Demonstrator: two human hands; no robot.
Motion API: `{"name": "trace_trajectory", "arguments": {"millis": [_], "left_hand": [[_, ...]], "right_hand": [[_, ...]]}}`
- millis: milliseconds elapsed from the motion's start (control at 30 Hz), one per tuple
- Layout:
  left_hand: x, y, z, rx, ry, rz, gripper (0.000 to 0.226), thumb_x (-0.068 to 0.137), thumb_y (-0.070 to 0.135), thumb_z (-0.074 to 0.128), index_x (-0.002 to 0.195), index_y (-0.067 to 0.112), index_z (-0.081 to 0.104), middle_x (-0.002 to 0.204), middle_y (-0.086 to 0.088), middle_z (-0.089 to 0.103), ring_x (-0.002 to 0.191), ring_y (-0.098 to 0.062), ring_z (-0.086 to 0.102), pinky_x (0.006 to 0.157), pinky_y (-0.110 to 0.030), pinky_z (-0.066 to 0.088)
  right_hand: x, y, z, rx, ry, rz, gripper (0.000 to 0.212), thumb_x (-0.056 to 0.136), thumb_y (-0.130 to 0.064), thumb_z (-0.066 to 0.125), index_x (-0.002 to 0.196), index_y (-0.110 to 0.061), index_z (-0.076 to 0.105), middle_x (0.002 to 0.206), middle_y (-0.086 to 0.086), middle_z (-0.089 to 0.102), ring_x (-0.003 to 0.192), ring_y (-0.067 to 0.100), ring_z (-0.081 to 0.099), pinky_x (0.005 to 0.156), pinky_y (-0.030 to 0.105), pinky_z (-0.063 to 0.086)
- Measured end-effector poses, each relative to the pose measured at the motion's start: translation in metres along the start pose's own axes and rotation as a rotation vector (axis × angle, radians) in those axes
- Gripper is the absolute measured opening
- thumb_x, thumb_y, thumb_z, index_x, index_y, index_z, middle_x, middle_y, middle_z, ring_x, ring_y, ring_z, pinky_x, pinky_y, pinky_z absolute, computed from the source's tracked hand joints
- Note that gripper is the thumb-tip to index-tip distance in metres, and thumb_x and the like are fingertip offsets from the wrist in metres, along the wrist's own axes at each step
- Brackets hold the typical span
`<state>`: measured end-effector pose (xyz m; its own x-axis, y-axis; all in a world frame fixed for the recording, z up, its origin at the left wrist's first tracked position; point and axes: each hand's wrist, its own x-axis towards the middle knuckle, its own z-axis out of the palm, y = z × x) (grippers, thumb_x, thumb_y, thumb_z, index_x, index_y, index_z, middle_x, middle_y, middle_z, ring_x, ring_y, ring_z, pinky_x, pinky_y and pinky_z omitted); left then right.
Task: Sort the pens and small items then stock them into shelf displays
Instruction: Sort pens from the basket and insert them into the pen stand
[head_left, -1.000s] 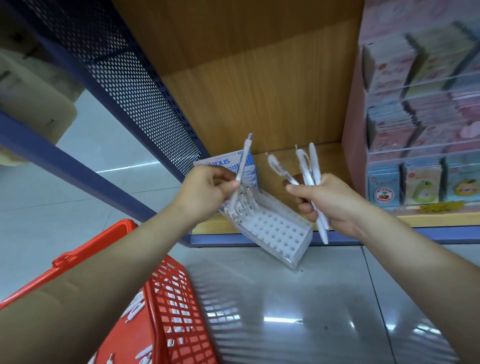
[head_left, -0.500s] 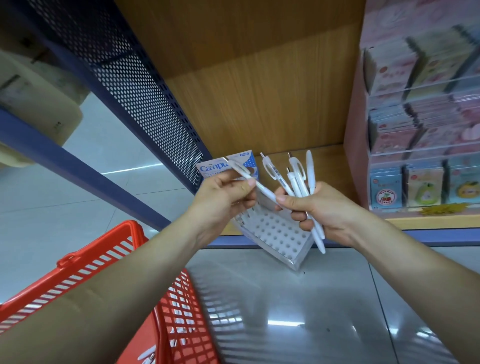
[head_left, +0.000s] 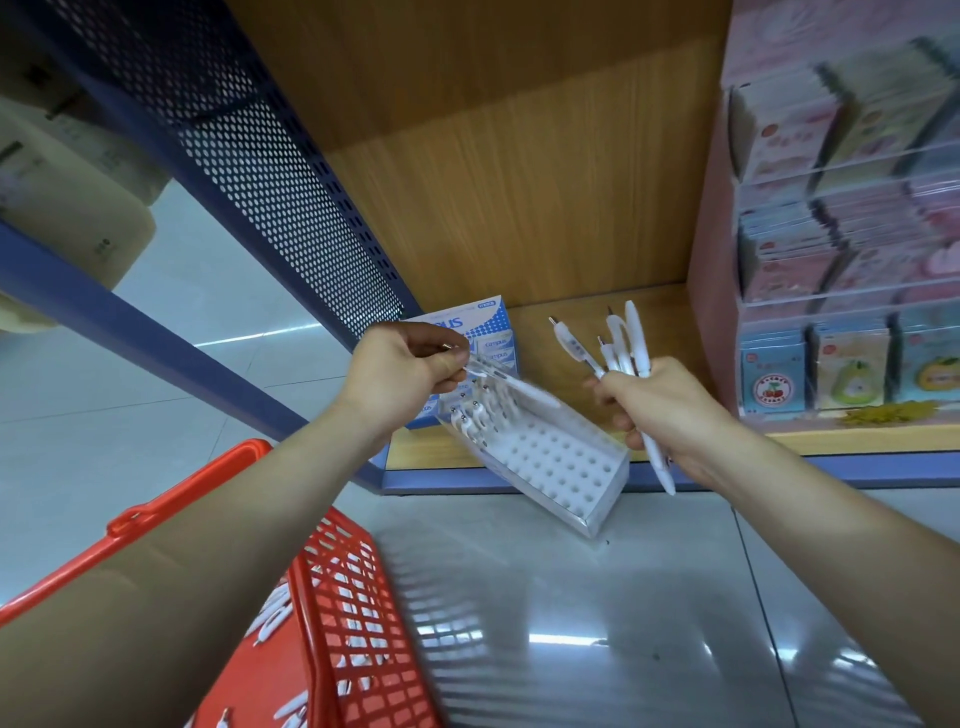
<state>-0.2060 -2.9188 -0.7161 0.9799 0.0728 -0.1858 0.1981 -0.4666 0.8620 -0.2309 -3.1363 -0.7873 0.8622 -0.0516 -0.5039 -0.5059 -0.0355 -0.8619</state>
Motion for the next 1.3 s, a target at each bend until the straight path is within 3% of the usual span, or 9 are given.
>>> {"name": "trace_trajectory", "arguments": {"millis": [167, 267, 333, 433, 633, 767, 1000, 1200, 1300], "left_hand": [[0.007, -0.012, 0.013, 0.297, -0.005, 0.109, 0.008, 0.082, 0.007, 0.070, 0.084, 0.015, 0.073, 0.080, -0.006, 0.072, 0.075, -0.018, 0.070, 0.077, -0.030, 0.057], [0.008, -0.015, 0.021, 0.529, -0.009, 0.233, 0.011, 0.083, 0.015, 0.071, 0.093, 0.013, 0.074, 0.080, 0.002, 0.071, 0.080, -0.014, 0.068, 0.077, -0.024, 0.052], [0.008, -0.017, 0.025, 0.643, -0.019, 0.295, 0.014, 0.085, 0.018, 0.069, 0.097, 0.014, 0.074, 0.083, 0.004, 0.070, 0.082, -0.012, 0.064, 0.074, -0.019, 0.045], [0.008, -0.022, 0.029, 0.747, -0.043, 0.352, 0.016, 0.088, 0.021, 0.065, 0.100, 0.015, 0.073, 0.092, -0.001, 0.073, 0.089, -0.016, 0.064, 0.078, -0.027, 0.048], [0.012, -0.028, 0.036, 0.844, -0.105, 0.449, 0.014, 0.089, 0.021, 0.062, 0.095, 0.015, 0.074, 0.093, -0.005, 0.068, 0.089, -0.023, 0.061, 0.075, -0.031, 0.045], [0.016, -0.031, 0.042, 0.884, -0.101, 0.459, 0.015, 0.091, 0.017, 0.057, 0.090, 0.013, 0.071, 0.090, -0.007, 0.068, 0.087, -0.027, 0.060, 0.069, -0.032, 0.043], [0.024, -0.032, 0.051, 0.838, -0.015, 0.413, 0.015, 0.084, 0.022, 0.069, 0.093, 0.012, 0.074, 0.097, -0.006, 0.066, 0.092, -0.023, 0.059, 0.075, -0.028, 0.044], [0.027, -0.035, 0.055, 0.834, -0.010, 0.395, 0.016, 0.082, 0.022, 0.070, 0.093, 0.011, 0.075, 0.098, -0.008, 0.064, 0.092, -0.024, 0.058, 0.076, -0.031, 0.044], [0.024, -0.029, 0.054, 0.686, -0.005, 0.286, 0.017, 0.079, 0.021, 0.073, 0.095, 0.015, 0.074, 0.090, -0.003, 0.065, 0.074, -0.012, 0.056, 0.066, -0.017, 0.042]], "right_hand": [[0.000, 0.003, 0.000, 0.006, -0.073, -0.022, 0.019, 0.091, -0.008, 0.057, 0.104, 0.001, 0.066, 0.067, 0.007, 0.056, 0.052, 0.011, 0.048, 0.044, 0.022, 0.039], [0.000, 0.004, 0.001, -0.016, -0.095, -0.024, 0.018, 0.094, -0.012, 0.059, 0.104, 0.003, 0.063, 0.076, 0.010, 0.066, 0.050, 0.010, 0.056, 0.044, 0.022, 0.042], [0.001, 0.005, 0.000, -0.016, -0.099, -0.022, 0.018, 0.094, -0.013, 0.059, 0.102, 0.002, 0.062, 0.077, 0.011, 0.068, 0.049, 0.010, 0.056, 0.044, 0.022, 0.042], [0.002, 0.005, 0.001, -0.044, -0.094, -0.030, 0.015, 0.093, -0.012, 0.058, 0.097, 0.002, 0.063, 0.073, 0.010, 0.066, 0.049, 0.011, 0.051, 0.042, 0.022, 0.041], [0.002, 0.004, 0.003, -0.050, -0.128, -0.007, 0.008, 0.088, -0.009, 0.054, 0.090, -0.004, 0.060, 0.067, 0.010, 0.051, 0.062, 0.022, 0.044, 0.046, 0.028, 0.034], [0.001, 0.005, 0.002, -0.082, -0.121, -0.039, 0.008, 0.090, -0.012, 0.060, 0.094, -0.005, 0.058, 0.063, 0.008, 0.054, 0.064, 0.024, 0.047, 0.046, 0.026, 0.039], [-0.002, 0.002, 0.001, -0.002, -0.078, -0.057, 0.004, 0.090, -0.008, 0.065, 0.088, -0.009, 0.062, 0.068, 0.008, 0.058, 0.040, 0.001, 0.051, 0.043, 0.019, 0.038], [0.002, 0.004, 0.004, 0.054, -0.088, -0.048, 0.009, 0.087, -0.006, 0.069, 0.095, -0.008, 0.066, 0.069, 0.007, 0.057, 0.059, 0.012, 0.054, 0.047, 0.023, 0.040], [0.002, 0.005, 0.005, 0.077, -0.110, -0.043, 0.011, 0.087, -0.006, 0.069, 0.098, -0.007, 0.066, 0.069, 0.006, 0.056, 0.056, 0.011, 0.053, 0.044, 0.021, 0.040]]}}
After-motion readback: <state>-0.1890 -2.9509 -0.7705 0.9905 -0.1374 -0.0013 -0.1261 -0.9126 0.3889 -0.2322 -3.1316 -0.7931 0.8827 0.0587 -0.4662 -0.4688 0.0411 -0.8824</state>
